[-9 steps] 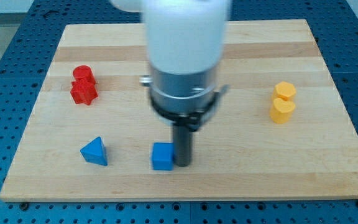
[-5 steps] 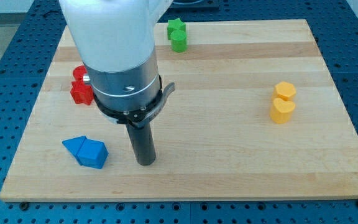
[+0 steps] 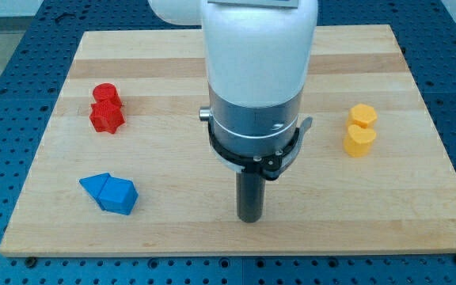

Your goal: Slide the yellow heart towards the bottom center

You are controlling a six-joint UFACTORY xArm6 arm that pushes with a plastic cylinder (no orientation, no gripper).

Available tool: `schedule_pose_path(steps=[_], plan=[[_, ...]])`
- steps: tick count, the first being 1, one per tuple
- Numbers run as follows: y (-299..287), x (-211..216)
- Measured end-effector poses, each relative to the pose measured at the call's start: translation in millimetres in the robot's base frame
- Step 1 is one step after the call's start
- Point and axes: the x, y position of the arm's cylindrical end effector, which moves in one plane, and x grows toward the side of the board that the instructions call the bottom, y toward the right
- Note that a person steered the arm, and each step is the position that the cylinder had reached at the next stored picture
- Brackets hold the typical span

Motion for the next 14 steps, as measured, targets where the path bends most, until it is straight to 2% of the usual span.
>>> schedule_pose_path(steps=[1,2,4,5,6,8,9,10,13,14], plan=[[31.1,-3.2],[91.9,-19.4],[120.8,-31.6],[185.4,-50.0],[219.9,-102.9],[219.7,-164.3],[195.9,-175.3],[179.0,-172.0],[193.0,-95.6],[177.6,-83.1]])
